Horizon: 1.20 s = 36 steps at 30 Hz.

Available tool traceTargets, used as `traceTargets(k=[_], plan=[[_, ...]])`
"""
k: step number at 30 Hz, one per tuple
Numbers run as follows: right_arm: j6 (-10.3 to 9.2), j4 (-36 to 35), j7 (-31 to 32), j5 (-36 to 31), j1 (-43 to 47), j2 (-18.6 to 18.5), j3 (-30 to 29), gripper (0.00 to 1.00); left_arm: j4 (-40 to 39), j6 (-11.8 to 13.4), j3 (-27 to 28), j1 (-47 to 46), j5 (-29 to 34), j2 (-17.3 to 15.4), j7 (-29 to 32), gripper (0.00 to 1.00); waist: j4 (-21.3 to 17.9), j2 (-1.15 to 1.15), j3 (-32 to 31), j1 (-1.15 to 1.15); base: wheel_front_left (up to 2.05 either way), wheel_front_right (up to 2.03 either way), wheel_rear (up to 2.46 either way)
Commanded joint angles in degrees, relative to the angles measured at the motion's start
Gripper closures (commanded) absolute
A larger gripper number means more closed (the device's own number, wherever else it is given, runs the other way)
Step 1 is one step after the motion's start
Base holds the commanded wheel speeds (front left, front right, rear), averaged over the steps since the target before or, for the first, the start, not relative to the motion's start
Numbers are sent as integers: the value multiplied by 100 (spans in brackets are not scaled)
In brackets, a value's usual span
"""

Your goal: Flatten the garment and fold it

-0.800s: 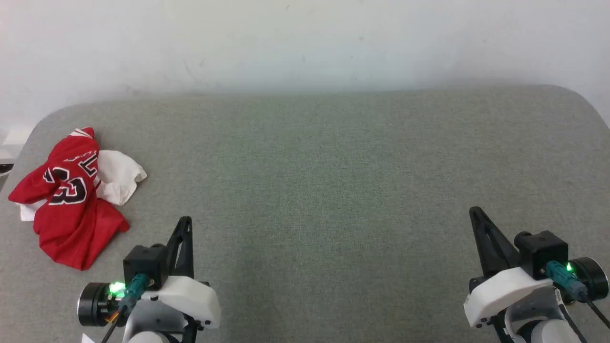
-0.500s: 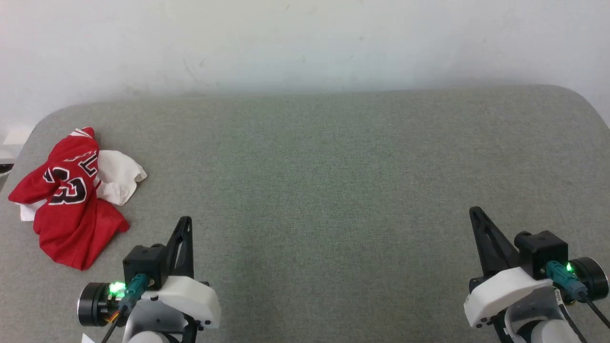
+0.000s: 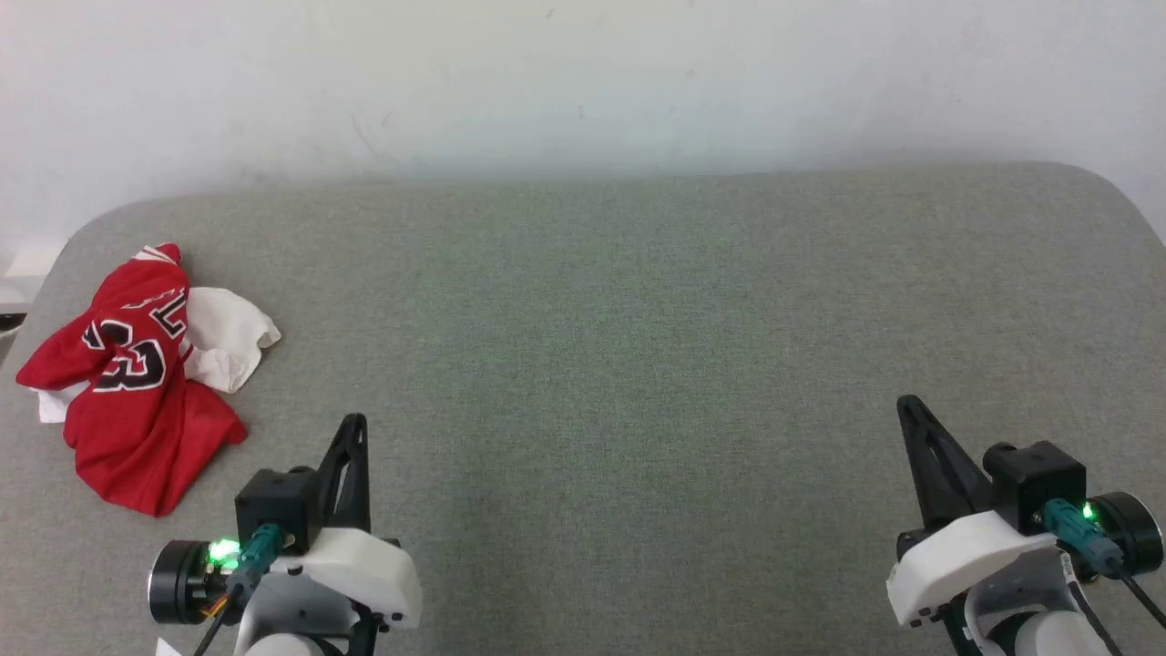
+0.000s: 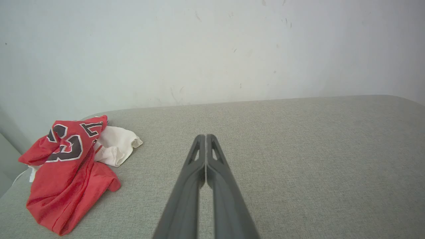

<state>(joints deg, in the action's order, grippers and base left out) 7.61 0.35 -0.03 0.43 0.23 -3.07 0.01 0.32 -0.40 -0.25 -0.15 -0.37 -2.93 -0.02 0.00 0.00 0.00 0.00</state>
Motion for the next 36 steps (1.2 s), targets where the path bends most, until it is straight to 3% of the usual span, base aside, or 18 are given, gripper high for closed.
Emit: traceTargets(k=[1, 21, 22, 36], plan=[[-12, -35, 3, -43, -23, 19, -1, 100, -32, 40, 25, 15, 37, 5, 2, 100, 0, 0, 0, 0, 0, 0, 0], [0, 1, -2, 2, 0, 0, 0, 100, 0, 0, 0, 1, -2, 0, -2, 100, 0, 0, 0, 0, 0, 0, 0], [0, 7, -3, 5, 1, -3, -1, 0, 4, 1, -4, 1, -4, 0, -3, 0, 0, 0, 0, 0, 0, 0, 0], [-1, 31, -143, 147, 19, -2, -49, 0, 60, 61, -70, 31, -94, 0, -143, 0, 4, 0, 13, 0, 0, 0, 0]])
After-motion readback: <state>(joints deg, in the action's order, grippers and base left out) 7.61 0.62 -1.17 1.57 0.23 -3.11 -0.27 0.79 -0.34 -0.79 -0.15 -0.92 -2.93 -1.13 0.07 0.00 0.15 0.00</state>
